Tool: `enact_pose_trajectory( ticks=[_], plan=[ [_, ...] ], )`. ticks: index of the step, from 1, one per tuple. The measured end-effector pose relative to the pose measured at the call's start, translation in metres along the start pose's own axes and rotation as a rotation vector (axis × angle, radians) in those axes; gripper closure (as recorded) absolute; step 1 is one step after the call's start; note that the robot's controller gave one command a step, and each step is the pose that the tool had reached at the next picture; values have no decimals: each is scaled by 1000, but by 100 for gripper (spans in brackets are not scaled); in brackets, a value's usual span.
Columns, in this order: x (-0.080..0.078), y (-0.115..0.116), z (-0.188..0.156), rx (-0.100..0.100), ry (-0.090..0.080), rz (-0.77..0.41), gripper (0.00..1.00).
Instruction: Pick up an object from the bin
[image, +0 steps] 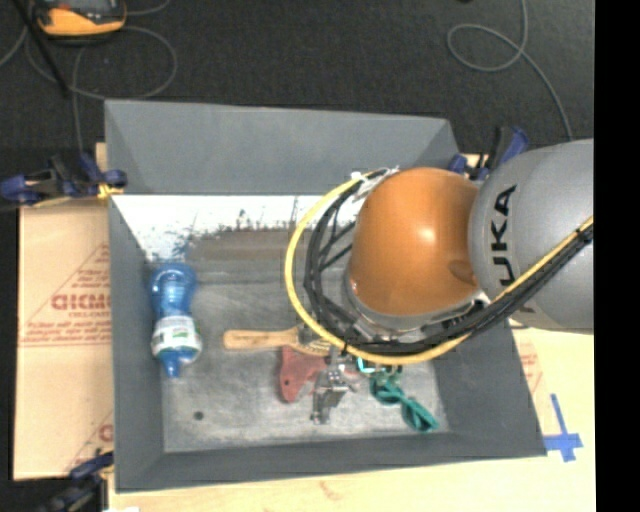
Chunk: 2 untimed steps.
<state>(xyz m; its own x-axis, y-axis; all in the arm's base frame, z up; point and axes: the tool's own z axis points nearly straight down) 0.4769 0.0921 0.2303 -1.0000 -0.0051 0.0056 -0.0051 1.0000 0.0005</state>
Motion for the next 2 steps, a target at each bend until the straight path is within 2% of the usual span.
enact_pose_trajectory(
  ticks=[1,2],
  plan=[
    [-2,0,-4,-1,-8,3,0],
    [-47,9,39,-4,-19,60,0]
  ],
)
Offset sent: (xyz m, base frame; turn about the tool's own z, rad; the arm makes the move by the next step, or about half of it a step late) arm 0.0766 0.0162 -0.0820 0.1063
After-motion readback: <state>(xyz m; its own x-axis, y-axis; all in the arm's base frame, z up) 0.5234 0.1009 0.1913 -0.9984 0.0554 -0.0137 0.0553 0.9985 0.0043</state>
